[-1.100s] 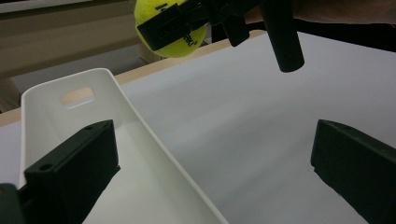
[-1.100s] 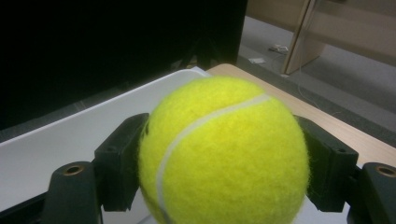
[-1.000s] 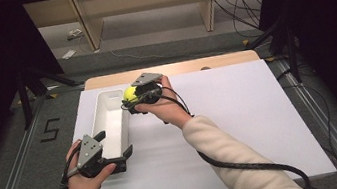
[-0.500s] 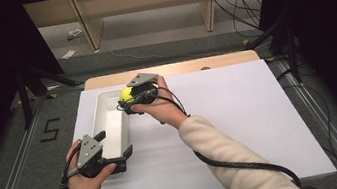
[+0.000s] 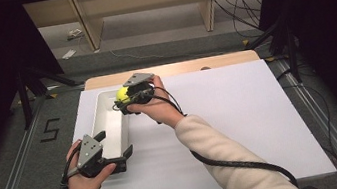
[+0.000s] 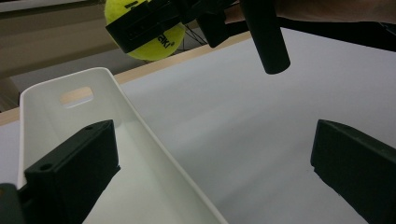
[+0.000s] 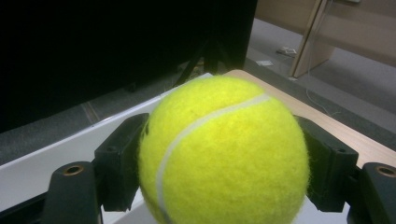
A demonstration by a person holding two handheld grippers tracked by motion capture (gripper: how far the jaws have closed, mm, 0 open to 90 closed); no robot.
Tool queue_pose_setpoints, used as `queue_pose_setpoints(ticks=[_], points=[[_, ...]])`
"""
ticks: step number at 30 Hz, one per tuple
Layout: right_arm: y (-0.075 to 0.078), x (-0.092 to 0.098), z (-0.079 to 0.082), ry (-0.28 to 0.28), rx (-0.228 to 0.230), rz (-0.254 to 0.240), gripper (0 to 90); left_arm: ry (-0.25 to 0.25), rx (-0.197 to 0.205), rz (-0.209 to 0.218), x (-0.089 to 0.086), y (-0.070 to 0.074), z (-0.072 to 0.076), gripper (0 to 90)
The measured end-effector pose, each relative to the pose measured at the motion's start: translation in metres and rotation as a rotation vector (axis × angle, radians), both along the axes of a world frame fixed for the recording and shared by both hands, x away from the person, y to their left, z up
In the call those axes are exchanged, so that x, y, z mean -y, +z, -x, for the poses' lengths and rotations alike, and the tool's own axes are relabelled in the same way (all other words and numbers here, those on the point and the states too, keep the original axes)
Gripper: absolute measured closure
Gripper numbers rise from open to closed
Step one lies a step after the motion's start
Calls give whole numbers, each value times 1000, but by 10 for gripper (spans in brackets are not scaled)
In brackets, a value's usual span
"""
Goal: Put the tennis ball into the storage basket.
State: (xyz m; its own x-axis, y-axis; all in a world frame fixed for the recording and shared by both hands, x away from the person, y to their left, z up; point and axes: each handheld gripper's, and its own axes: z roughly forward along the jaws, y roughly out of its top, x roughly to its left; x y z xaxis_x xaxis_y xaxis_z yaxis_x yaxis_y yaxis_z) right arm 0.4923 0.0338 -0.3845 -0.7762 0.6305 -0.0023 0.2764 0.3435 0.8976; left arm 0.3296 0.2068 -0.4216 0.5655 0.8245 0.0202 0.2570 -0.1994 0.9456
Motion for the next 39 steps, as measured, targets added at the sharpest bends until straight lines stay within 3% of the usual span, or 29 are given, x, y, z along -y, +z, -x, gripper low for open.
queue_pose_setpoints(ticks=[39], points=[[1,-23,0,31,-6,0,266,-2,0,-2,0,0,0,3]])
